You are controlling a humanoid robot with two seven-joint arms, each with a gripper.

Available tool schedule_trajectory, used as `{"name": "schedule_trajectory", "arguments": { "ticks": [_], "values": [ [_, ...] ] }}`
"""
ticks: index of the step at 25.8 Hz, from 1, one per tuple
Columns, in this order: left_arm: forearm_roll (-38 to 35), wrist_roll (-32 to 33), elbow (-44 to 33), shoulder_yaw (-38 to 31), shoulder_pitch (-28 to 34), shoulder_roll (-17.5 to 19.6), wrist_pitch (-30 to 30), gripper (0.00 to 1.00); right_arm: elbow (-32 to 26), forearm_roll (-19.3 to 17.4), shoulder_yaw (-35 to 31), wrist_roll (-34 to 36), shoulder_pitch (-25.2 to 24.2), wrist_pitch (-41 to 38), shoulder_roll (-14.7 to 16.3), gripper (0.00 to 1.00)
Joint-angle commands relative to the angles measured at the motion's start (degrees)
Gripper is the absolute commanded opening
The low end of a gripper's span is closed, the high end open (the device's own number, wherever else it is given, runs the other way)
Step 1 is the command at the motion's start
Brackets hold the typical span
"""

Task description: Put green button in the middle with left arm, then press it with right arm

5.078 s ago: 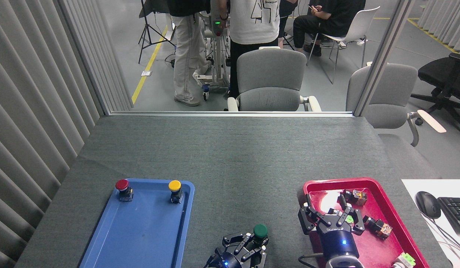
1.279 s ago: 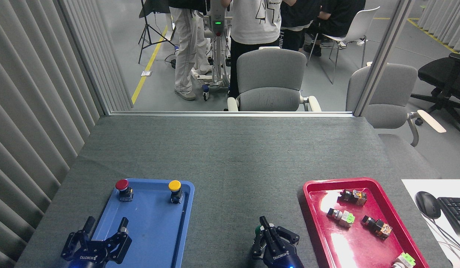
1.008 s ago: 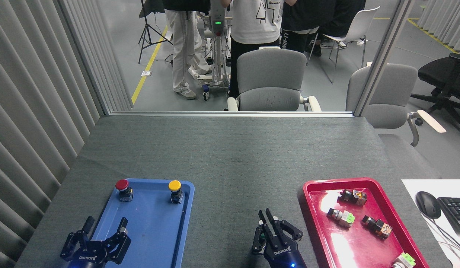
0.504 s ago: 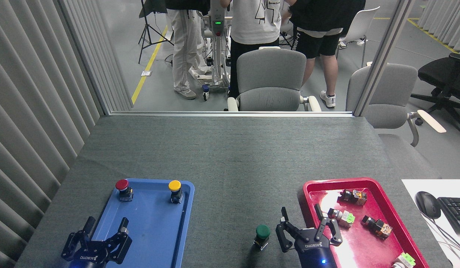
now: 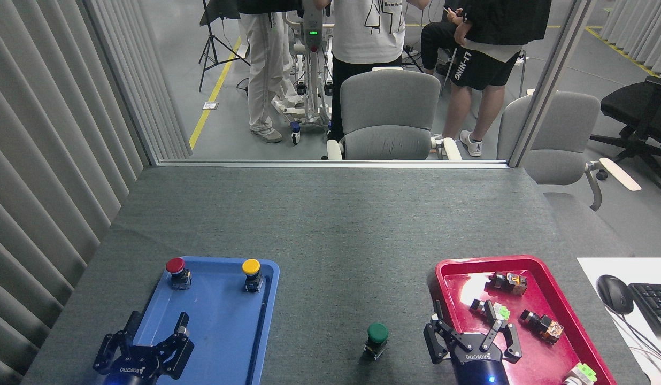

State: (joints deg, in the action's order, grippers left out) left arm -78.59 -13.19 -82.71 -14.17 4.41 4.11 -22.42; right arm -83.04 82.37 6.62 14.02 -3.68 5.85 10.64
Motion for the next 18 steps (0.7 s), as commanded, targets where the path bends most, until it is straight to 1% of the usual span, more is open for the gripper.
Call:
{"name": "schedule_trajectory", "arguments": {
  "ticks": [1, 3, 6, 9, 11, 16, 18],
  "values": [
    [-0.07, 0.0, 0.01, 0.1, -0.02, -0.06, 0.01, 0.99, -0.01, 0.07, -0.03, -0.4, -0.1, 0.21, -0.09, 0.98],
    [-0.07, 0.0, 0.01, 0.1, -0.02, -0.15, 0.01, 0.99, -0.01, 0.07, -0.03, -0.57, -0.1, 0.3, 0.0, 0.98],
    [0.02, -0.17, -0.08, 0.19, -0.02, 0.2, -0.34, 0.99, -0.37, 0.16, -0.12, -3.47, -0.1, 0.47, 0.0, 0.98],
    [-0.07, -0.08, -0.34, 2.3, 0.07, 0.64, -0.95, 0.99, -2.21, 0.42, -0.64, -3.03, -0.54, 0.47, 0.0, 0.99],
    [-0.07, -0.17, -0.26, 2.65, -0.02, 0.64, -1.48, 0.99, -3.71, 0.6, -3.19, -2.77, -1.51, 0.12, -0.18, 0.99],
    [-0.07, -0.08, -0.17, 2.65, -0.02, 0.64, -1.75, 0.99, -3.97, 0.34, -4.16, -3.56, -2.03, -0.32, -0.35, 1.0],
    [-0.07, -0.08, -0.17, 2.65, -0.11, 0.64, -1.66, 0.99, -4.14, 0.34, -4.25, -3.47, -3.0, -0.32, -0.44, 1.0]
  ]
}}
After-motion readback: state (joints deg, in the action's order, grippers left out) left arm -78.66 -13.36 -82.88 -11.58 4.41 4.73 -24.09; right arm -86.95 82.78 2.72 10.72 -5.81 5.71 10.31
